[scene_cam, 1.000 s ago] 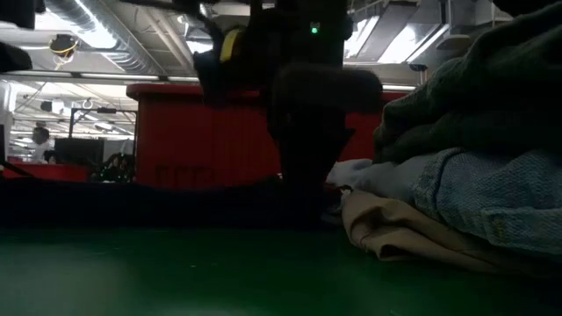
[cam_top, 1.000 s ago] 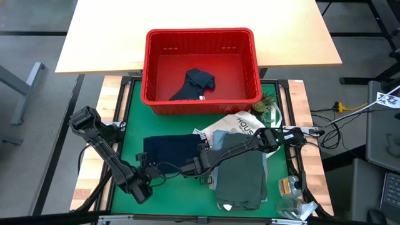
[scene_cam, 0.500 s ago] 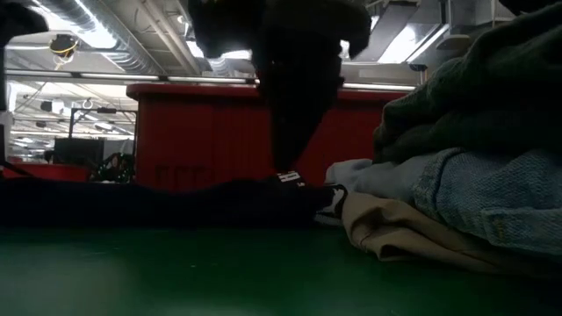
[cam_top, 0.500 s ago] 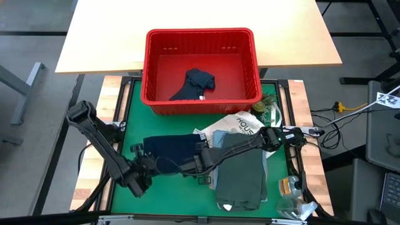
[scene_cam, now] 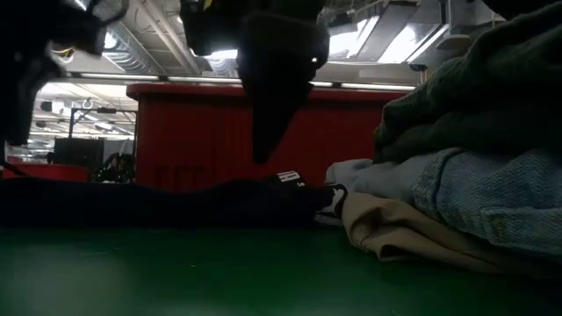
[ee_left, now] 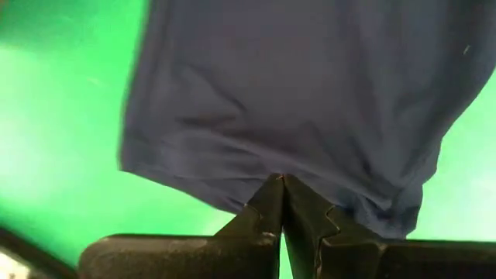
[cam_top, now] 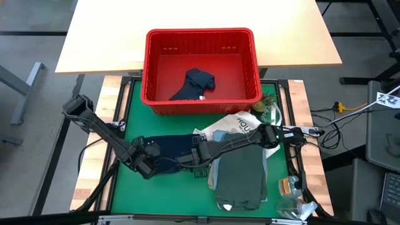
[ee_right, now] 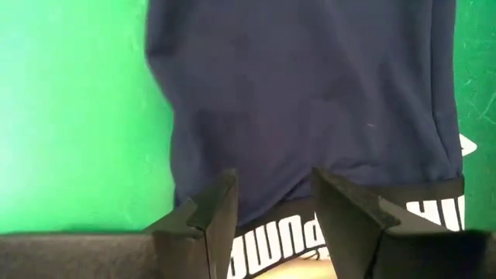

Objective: Fold Laundry from Bin
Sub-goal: Fold the dark blue boxer

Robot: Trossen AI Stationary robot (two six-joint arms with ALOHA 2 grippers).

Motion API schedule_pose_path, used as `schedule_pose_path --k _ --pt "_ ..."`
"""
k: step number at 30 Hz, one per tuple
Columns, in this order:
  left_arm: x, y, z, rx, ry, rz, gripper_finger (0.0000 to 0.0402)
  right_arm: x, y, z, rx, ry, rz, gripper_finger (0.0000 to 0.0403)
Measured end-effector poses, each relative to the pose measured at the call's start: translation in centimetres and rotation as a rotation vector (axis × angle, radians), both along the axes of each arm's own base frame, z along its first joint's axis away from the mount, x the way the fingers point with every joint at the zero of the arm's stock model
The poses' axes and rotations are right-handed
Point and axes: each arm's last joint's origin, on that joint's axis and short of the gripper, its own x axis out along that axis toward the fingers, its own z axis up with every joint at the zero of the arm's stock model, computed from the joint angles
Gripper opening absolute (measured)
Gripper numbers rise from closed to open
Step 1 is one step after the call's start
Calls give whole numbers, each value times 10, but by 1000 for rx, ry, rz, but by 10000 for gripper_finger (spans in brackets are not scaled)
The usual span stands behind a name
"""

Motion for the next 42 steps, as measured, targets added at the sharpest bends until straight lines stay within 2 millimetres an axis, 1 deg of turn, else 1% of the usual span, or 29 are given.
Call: schedule_pose_path --k 3,8,14,19,22,29,33,36,42 --pt "-2 4 -16 -31 1 10 2 4 -5 -5 11 -21 -11 165" --pt "-5 9 -40 -83 -17 25 2 5 -9 -20 41 -1 -15 165" --pt "-16 16 -59 -83 24 28 2 0 -13 -38 41 55 -21 165" --pt "-21 18 -59 -104 90 29 2 -3 -14 -46 34 82 -22 165" --pt "-22 18 -58 -110 108 29 2 -4 -14 -46 34 85 -22 165" --pt "-26 20 -43 -90 150 33 2 -4 -13 -46 33 85 -22 165" --pt "-27 21 -36 -113 116 34 2 -4 -14 -46 33 86 -22 165" --pt "-27 21 -31 -140 75 50 2 -5 -14 -42 33 88 -22 165" --pt "-21 17 -24 -212 -44 49 2 -2 -12 -17 44 56 -21 165"
